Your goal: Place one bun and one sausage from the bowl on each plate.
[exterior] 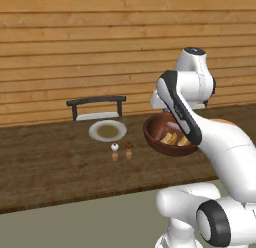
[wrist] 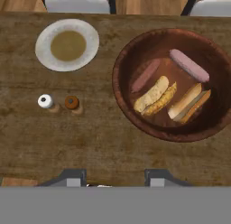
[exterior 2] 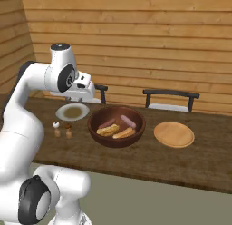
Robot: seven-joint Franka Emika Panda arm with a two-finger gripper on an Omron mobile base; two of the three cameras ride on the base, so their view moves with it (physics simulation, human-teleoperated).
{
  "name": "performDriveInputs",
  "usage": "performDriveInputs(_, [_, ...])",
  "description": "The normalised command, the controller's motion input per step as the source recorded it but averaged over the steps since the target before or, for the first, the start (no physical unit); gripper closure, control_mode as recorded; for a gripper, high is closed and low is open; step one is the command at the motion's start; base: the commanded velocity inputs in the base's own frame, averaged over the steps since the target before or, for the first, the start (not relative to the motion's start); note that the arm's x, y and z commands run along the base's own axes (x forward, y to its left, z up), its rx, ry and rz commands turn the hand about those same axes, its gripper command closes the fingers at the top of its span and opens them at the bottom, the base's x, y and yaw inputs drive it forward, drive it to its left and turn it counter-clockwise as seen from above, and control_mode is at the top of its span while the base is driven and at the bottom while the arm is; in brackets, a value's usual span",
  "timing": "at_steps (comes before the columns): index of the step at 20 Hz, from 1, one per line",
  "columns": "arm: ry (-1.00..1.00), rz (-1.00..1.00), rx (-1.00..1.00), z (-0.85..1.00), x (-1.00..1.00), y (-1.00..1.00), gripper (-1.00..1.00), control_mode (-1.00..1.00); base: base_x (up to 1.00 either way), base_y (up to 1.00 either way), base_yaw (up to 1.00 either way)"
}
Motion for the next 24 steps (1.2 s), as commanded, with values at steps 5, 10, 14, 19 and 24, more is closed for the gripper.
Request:
performDriveInputs(5, [0.08, -0.10, -0.06, -0.09, 0.25, -0.18, -1.00, -1.00, 0.00, 0.00, 0.00])
performDriveInputs(10, [0.09, -0.27, -0.01, -0.38, 0.98, -0.25, -1.00, -1.00, 0.00, 0.00, 0.00])
performDriveInputs(14, [0.18, -0.17, 0.00, -0.67, 0.98, -0.29, -1.00, -1.00, 0.00, 0.00, 0.00])
performDriveInputs(19, [0.18, -0.03, 0.00, -0.61, 0.89, -0.51, -1.00, -1.00, 0.00, 0.00, 0.00])
performDriveInputs(24, [0.22, 0.00, 0.00, -0.45, -0.21, -0.38, -1.00, -1.00, 0.00, 0.00, 0.00])
